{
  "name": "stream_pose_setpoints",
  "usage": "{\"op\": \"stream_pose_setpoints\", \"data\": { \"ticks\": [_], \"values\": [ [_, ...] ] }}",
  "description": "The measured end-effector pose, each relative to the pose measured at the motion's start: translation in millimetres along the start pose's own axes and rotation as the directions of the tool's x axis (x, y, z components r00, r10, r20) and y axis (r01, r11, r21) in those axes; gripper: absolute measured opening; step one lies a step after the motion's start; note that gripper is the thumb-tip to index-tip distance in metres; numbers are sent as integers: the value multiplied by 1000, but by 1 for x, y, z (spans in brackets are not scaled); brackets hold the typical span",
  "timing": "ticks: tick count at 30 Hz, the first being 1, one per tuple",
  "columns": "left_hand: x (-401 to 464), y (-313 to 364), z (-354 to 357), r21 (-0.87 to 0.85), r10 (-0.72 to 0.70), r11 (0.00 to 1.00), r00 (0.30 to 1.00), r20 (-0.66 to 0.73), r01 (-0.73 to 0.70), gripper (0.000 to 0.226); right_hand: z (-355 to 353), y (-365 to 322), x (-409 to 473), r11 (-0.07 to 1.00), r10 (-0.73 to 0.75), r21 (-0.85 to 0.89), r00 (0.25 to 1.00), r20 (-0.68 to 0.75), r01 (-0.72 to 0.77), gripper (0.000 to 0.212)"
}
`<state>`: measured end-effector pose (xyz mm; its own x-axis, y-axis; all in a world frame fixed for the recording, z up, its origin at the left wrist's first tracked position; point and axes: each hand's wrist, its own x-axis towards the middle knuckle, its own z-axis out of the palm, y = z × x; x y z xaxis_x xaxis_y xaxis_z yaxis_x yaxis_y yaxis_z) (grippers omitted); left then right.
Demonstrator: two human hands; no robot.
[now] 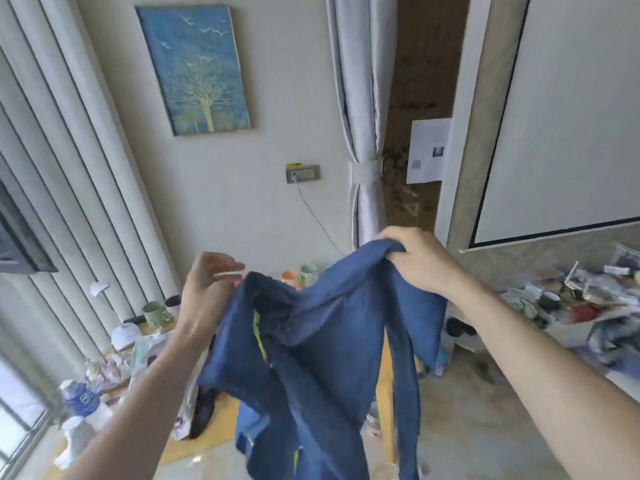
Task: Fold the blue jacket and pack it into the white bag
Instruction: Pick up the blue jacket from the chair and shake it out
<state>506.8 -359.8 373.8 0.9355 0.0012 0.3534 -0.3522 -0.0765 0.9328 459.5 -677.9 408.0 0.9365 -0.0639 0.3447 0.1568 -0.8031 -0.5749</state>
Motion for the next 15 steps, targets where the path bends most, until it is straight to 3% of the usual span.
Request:
{"op": "stream_pose_setpoints", "data": {
  "ticks": [2, 4, 6, 8, 10, 11, 13, 15],
  "values": [
    [22, 0, 4, -13, 4, 1000, 999, -33, -5, 23, 8, -24, 33, 999, -35, -2, 997, -66, 35, 22],
    [42, 7, 23, 128, 49, 989, 986, 158, -70, 33, 18, -50, 60, 999, -40, -27, 997, -69, 38, 26],
    [52, 7, 43, 337, 45, 923, 920, 389, -187, 65, 26, -72, 83, 998, -28, -60, 998, -64, 25, 31],
    [70, -7, 53, 523, 18, 798, 879, 476, -299, 62, 26, -88, 101, 995, -44, -95, 996, -76, 37, 37],
    [94, -19, 55, 603, 16, 734, 896, 444, -312, 19, 19, -92, 119, 994, -72, -91, 992, -102, 63, 39],
    [103, -26, 54, 588, 11, 755, 901, 433, -292, 5, 14, -90, 127, 994, -81, -86, 992, -94, 73, 38],
    [116, -35, 53, 528, -10, 823, 924, 383, -210, 28, 2, -75, 143, 988, -95, -129, 995, -26, 91, 33],
    [130, -37, 53, 495, 24, 852, 957, 290, -171, 20, -8, -52, 159, 976, -75, -200, 996, 47, 83, 23]
  ]
}}
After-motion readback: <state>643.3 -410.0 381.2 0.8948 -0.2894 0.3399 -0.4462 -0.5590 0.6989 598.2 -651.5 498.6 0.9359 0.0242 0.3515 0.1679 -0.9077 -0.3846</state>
